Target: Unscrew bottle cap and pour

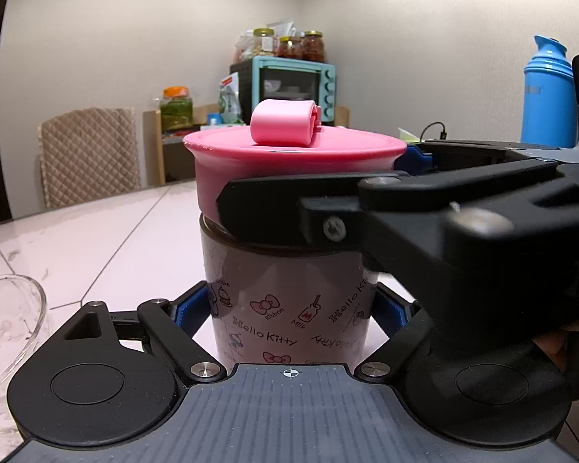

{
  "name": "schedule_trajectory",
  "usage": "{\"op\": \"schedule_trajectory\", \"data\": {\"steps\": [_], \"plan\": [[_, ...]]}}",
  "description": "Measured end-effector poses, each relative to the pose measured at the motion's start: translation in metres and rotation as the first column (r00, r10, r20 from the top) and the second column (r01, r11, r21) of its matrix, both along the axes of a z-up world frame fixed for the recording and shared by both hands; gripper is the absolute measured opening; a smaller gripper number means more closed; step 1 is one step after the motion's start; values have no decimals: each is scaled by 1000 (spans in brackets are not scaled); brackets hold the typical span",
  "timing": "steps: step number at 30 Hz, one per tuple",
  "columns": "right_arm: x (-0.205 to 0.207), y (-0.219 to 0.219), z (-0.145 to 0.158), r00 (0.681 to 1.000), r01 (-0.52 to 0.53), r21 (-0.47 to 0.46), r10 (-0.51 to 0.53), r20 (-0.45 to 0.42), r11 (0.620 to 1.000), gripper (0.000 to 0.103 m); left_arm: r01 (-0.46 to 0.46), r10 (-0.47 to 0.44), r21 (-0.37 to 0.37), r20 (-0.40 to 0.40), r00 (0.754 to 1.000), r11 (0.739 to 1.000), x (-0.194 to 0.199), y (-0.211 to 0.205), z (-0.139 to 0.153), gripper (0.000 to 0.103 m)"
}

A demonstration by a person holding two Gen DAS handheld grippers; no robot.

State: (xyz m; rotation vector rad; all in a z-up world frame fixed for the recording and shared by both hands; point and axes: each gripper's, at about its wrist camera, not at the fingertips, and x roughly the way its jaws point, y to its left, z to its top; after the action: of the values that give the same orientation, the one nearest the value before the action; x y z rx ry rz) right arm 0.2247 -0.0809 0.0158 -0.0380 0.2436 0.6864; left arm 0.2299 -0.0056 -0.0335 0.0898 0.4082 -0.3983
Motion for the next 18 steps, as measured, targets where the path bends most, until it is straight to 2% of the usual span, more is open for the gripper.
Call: {"op": "schedule_trajectory", "data": {"steps": [5,9,11,14,18], "plan": [[0,-3,1,1000,-28,-10,28,3,1000,85,0,0,0,0,1000,1000,0,0,0,90],[6,-7,3,996,-83,-29,83,9,996,85,0,0,0,0,1000,1000,0,0,0,90],[13,-13,5,989,-144,-39,145,3,989,85,0,0,0,0,1000,1000,0,0,0,90],[24,-23,9,971,-239,-37,239,-19,970,85,0,0,0,0,1000,1000,0,0,0,90],[45,-37,13,922,-384,-22,383,-60,923,85,0,0,-1,0,1000,1000,0,1,0,90]]}}
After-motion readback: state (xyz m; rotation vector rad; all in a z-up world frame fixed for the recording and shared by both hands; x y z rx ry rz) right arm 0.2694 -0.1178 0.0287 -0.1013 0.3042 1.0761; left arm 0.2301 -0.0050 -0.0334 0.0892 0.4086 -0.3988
